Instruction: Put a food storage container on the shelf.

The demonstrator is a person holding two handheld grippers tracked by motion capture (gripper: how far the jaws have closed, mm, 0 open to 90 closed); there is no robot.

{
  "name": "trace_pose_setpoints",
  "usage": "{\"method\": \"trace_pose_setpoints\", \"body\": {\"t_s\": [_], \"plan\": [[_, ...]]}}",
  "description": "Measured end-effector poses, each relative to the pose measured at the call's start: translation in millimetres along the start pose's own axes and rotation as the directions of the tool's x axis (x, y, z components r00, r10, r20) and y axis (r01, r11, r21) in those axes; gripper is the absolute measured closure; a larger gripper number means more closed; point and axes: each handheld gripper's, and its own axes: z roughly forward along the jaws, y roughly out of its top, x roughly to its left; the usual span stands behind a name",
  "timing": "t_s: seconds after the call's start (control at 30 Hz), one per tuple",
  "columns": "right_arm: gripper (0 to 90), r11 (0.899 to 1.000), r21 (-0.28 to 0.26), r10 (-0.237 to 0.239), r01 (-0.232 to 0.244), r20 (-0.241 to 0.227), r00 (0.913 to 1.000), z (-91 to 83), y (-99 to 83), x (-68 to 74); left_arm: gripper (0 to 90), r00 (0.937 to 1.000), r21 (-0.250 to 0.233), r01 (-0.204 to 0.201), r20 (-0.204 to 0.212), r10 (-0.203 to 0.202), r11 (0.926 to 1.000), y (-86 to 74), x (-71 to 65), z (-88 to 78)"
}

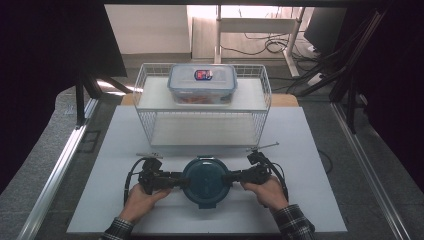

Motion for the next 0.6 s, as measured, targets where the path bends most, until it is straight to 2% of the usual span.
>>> {"method": "trace_pose_setpoints", "body": {"t_s": [0.03, 0.17, 0.27, 0.3, 0.43, 0.6], "plan": [[43.5, 1.0, 0.003, 0.009, -0.009, -0.002, 1.0, -0.5, -1.7, 0.4, 51.6, 1.0, 0.001, -0.001, -0.004, 0.001, 1.0, -1.6, 0.1, -1.9], [44.5, 0.999, 0.005, 0.037, -0.037, -0.031, 0.9988, 0.4, -4.9, -3.0, 49.6, 0.9993, 0.005, 0.038, -0.003, -0.038, 0.9992, -6.3, 3.2, -0.4], [44.2, 0.997, 0.011, 0.074, -0.074, -0.057, 0.9956, 2.7, -4.7, -8.9, 47.0, 0.9981, 0.018, 0.059, -0.019, -0.059, 0.9981, -7.1, 5.4, 1.4], [45.4, 0.996, 0.017, 0.089, -0.088, -0.062, 0.9941, 3.3, -4.9, -11.0, 45.5, 0.998, 0.019, 0.063, -0.011, -0.063, 0.9978, -7.6, 6.5, 1.4], [46.9, 0.994, 0.026, 0.106, -0.104, -0.074, 0.9916, 0.7, -7.8, -15.8, 45.3, 0.9969, 0.023, 0.078, -0.014, -0.077, 0.9967, -7.6, 6.3, 1.5], [48.1, 0.991, 0.041, 0.131, -0.129, -0.076, 0.9885, 3.2, -6.7, -15.0, 44.6, 0.9918, 0.026, 0.127, -0.002, -0.127, 0.9915, -11.9, 6.5, 0.9]]}}
